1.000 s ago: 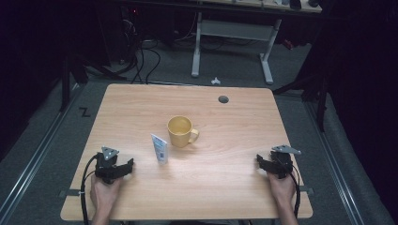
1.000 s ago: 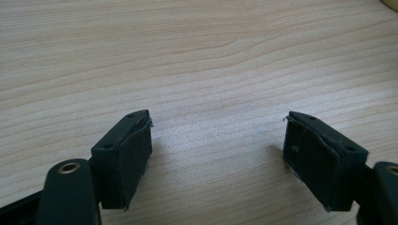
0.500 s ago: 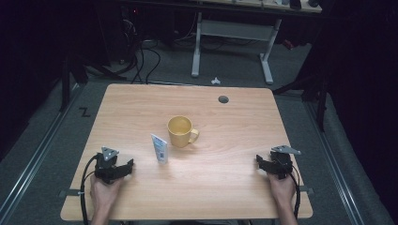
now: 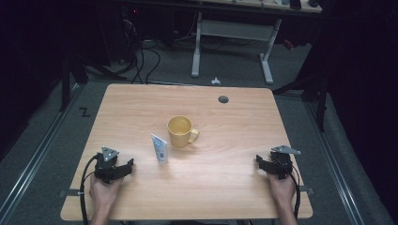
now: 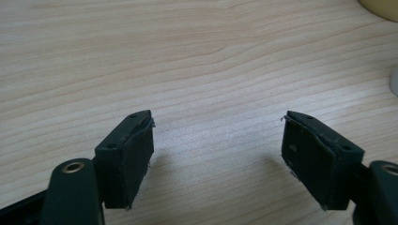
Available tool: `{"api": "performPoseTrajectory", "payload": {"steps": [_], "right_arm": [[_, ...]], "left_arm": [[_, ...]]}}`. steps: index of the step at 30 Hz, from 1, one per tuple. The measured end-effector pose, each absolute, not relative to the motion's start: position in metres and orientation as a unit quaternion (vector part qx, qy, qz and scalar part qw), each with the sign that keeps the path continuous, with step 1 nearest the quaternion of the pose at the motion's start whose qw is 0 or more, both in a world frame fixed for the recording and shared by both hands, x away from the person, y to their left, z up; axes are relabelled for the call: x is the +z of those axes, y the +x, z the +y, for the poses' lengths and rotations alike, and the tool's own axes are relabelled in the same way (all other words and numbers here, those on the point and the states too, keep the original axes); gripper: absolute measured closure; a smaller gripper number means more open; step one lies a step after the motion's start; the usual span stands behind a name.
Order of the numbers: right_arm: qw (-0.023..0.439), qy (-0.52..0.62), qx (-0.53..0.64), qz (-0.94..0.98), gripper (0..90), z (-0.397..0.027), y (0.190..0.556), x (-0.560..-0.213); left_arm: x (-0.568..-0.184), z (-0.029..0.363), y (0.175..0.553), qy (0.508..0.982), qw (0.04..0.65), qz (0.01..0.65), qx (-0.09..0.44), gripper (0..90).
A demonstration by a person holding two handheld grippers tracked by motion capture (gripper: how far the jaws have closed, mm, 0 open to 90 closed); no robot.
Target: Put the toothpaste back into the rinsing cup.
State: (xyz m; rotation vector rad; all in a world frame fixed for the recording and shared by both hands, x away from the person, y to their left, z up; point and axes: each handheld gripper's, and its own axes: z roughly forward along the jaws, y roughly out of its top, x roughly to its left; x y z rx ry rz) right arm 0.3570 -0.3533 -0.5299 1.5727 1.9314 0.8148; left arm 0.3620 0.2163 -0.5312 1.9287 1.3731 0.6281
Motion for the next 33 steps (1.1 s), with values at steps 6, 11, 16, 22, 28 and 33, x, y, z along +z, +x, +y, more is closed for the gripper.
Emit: {"api": "performPoseTrajectory", "payload": {"steps": [6, 11, 16, 22, 28, 33], "right_arm": [[0.258, 0.58, 0.3, 0.712, 33.8, -0.353, 0.357, -0.53], [0.258, 0.58, 0.3, 0.712, 33.8, -0.353, 0.357, -0.53], [0.258, 0.58, 0.3, 0.712, 33.8, -0.353, 0.357, -0.53], [0.258, 0.58, 0.3, 0.712, 33.8, -0.353, 0.357, -0.53], [0.258, 0.58, 0.3, 0.712, 33.8, -0.353, 0.357, -0.53], [0.258, 0.58, 0.3, 0.712, 33.8, -0.353, 0.357, -0.53]], "left_arm": [[-0.53, 0.216, 0.359, 0.737, 0.348, 0.527, 0.239, 26.3], [-0.53, 0.213, 0.355, 0.736, 0.359, 0.523, 0.237, 26.3], [-0.527, 0.212, 0.351, 0.741, 0.359, 0.518, 0.232, 29.1], [-0.524, 0.207, 0.344, 0.751, 0.366, 0.501, 0.226, 30.0], [-0.525, 0.201, 0.34, 0.754, 0.368, 0.497, 0.221, 29.2], [-0.525, 0.196, 0.336, 0.758, 0.372, 0.492, 0.214, 28.6]]}}
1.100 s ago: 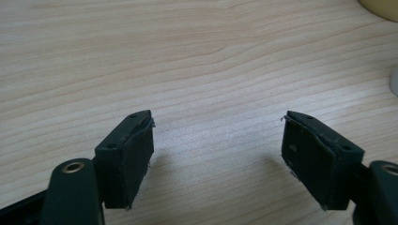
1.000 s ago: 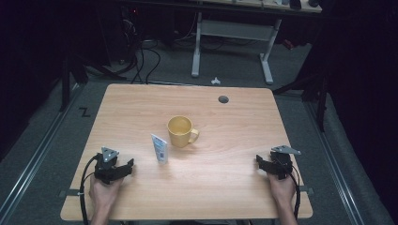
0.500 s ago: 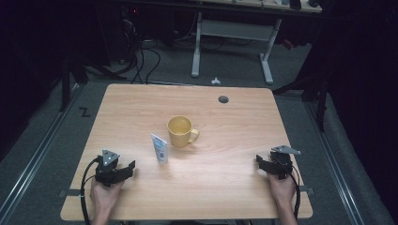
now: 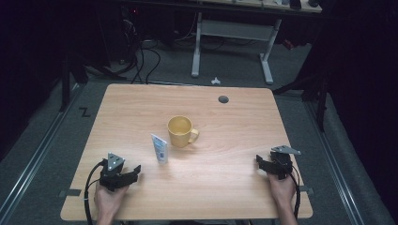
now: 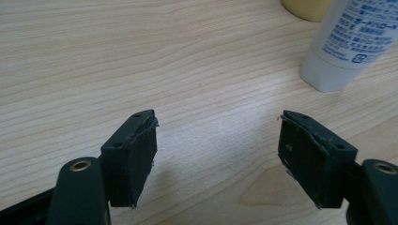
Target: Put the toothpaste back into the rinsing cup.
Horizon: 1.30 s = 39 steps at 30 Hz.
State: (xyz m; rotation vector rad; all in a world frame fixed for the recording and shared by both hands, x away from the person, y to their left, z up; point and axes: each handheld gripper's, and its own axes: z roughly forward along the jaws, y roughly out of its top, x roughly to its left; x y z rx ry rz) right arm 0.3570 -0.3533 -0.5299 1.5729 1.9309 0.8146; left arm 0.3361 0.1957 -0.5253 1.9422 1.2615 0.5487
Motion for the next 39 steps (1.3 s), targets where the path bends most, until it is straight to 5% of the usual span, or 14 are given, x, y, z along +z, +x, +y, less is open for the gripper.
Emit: {"api": "performPoseTrajectory", "payload": {"steps": [39], "right_arm": [[0.258, 0.58, 0.3, 0.712, 33.6, -0.353, 0.357, -0.53]], "left_arm": [[-0.5, 0.145, 0.332, 0.781, 0.405, 0.435, 0.192, 24.8]]}}
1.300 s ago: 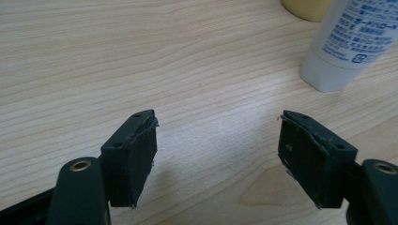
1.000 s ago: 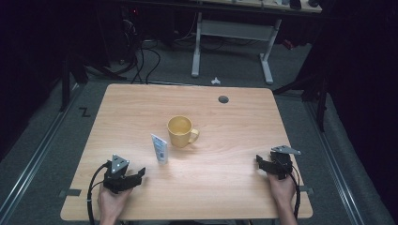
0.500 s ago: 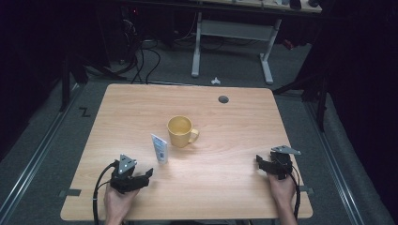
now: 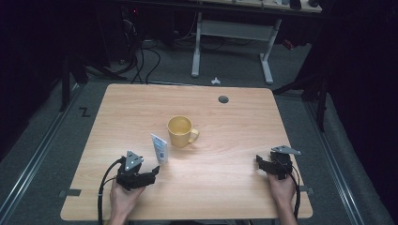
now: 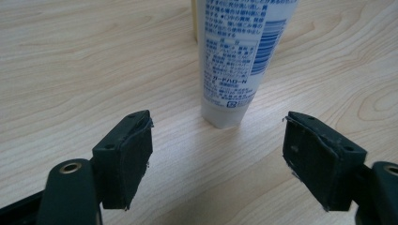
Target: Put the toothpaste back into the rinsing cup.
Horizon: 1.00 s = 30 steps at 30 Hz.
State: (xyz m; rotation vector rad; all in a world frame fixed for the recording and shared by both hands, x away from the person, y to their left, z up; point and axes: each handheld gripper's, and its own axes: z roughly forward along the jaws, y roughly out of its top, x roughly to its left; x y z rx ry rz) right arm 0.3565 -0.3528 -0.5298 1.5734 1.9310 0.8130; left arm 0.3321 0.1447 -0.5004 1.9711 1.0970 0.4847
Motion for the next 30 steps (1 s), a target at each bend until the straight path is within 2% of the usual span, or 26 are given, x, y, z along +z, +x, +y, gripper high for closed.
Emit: {"api": "performPoseTrajectory", "payload": {"steps": [30], "right_arm": [[0.258, 0.581, 0.299, 0.712, 33.6, -0.353, 0.356, -0.53]], "left_arm": [[-0.48, 0.126, 0.358, 0.781, 0.423, 0.42, 0.186, 25.6]]}}
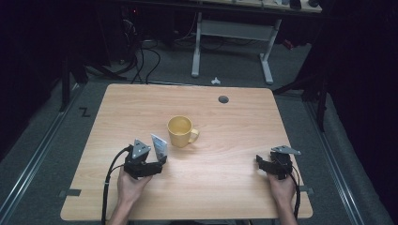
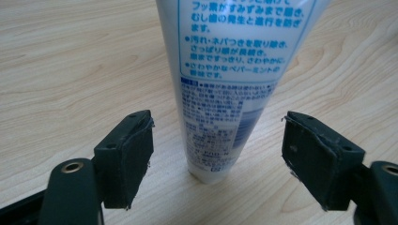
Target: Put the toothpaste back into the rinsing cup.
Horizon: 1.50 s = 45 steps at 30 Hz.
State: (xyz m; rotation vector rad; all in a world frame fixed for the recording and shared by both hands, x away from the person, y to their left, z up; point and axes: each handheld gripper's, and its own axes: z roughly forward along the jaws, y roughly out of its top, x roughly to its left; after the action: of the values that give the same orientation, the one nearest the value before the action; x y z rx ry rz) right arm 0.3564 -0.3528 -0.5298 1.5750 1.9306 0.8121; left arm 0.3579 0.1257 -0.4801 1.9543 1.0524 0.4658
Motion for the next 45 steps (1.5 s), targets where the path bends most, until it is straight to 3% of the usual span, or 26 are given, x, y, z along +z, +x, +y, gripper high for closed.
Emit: {"api": "performPoseTrajectory", "payload": {"steps": [19, 45], "right_arm": [[0.258, 0.581, 0.3, 0.712, 33.6, -0.353, 0.356, -0.53], [0.258, 0.58, 0.3, 0.712, 33.6, -0.353, 0.356, -0.53]], "left_arm": [[-0.474, 0.119, 0.371, 0.778, 0.436, 0.413, 0.182, 30.5], [-0.476, 0.115, 0.376, 0.784, 0.436, 0.402, 0.184, 46.6]]}}
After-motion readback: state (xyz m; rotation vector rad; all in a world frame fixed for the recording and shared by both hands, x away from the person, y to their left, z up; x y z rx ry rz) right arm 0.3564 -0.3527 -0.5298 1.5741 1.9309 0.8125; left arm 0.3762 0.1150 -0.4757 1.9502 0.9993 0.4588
